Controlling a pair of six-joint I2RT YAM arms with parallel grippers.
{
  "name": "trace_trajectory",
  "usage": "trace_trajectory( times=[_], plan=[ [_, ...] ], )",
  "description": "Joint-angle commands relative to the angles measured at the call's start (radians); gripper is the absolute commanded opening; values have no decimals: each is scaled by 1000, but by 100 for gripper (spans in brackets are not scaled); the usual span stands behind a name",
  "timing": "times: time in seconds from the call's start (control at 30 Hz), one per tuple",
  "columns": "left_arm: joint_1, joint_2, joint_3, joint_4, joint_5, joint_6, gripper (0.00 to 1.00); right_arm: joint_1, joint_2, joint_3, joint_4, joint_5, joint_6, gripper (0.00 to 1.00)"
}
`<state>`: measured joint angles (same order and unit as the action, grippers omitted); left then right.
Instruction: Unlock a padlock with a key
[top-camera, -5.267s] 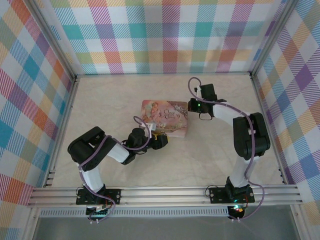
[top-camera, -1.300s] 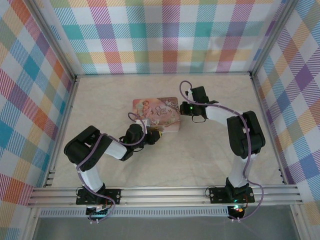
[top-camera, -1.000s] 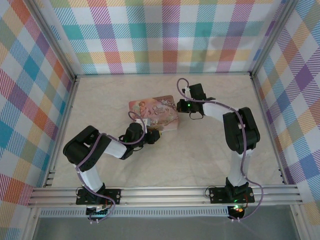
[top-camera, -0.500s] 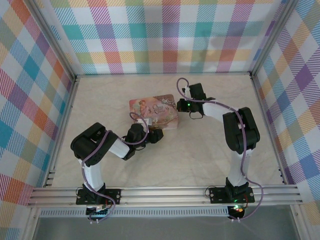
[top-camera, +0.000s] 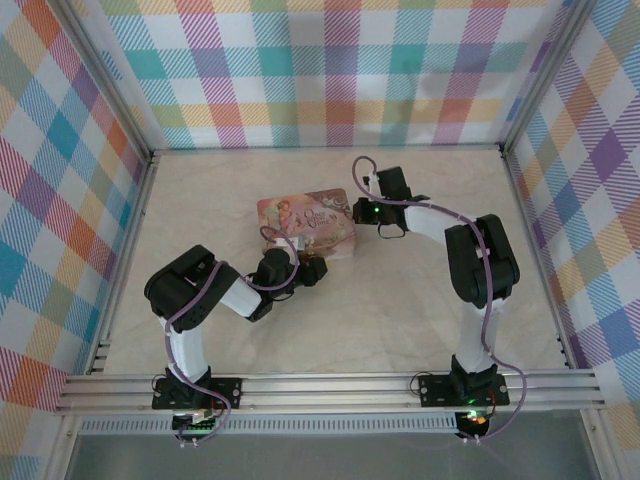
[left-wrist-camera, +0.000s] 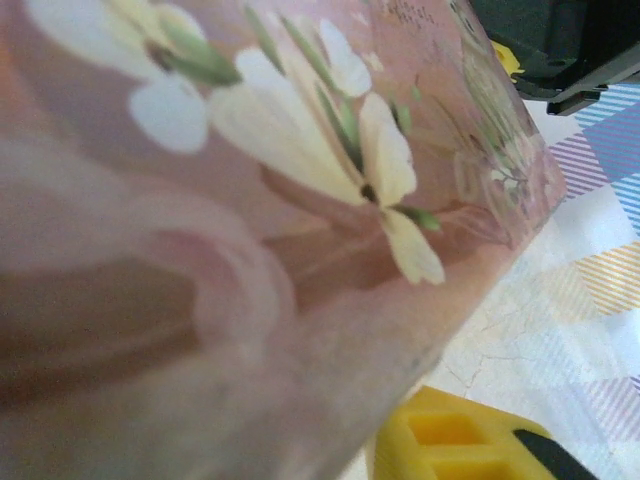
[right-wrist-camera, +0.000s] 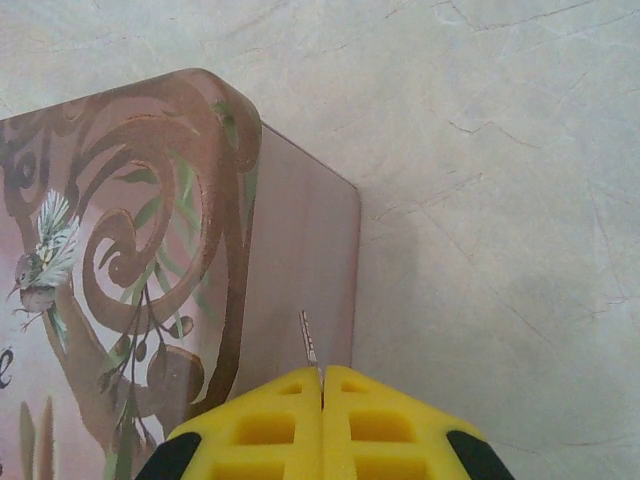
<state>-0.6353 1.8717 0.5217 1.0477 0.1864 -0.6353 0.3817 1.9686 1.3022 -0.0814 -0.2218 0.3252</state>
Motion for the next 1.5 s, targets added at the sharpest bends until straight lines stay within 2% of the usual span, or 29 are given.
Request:
trace_trajectory(
  times=[0.0, 0.3, 0.4, 0.57, 0.87, 0.9, 1.13, 1.33, 1.47],
  plan=[
    [11, -1, -53, -112, -66, -49, 25, 37, -12, -26, -19, -65, -16, 0],
    [26, -50, -84, -163, -86, -30, 21, 39, -14, -37, -2, -72, -3, 0],
    [28, -64, -89, -178, -94, -29, 27, 40, -14, -43, 2, -71, -2, 0],
    [29, -101, -113, -200, -122, -26, 28, 40, -16, -41, 2, -71, -3, 0],
    [34, -113, -96, -210, -115, 3, 15, 49, -20, -49, 6, -76, 3, 0],
    [34, -109, -90, -210, -111, 7, 11, 51, -20, -52, 8, -74, 3, 0],
    [45, -106, -86, -221, -96, 15, 3, 54, -25, -65, 10, -67, 1, 0],
    [49, -123, -69, -321, -38, 39, 0, 54, -15, -29, -10, -56, -18, 0],
    [57, -144, -31, -460, 35, 73, 0, 54, -1, 10, -37, -47, -44, 0]
  ],
)
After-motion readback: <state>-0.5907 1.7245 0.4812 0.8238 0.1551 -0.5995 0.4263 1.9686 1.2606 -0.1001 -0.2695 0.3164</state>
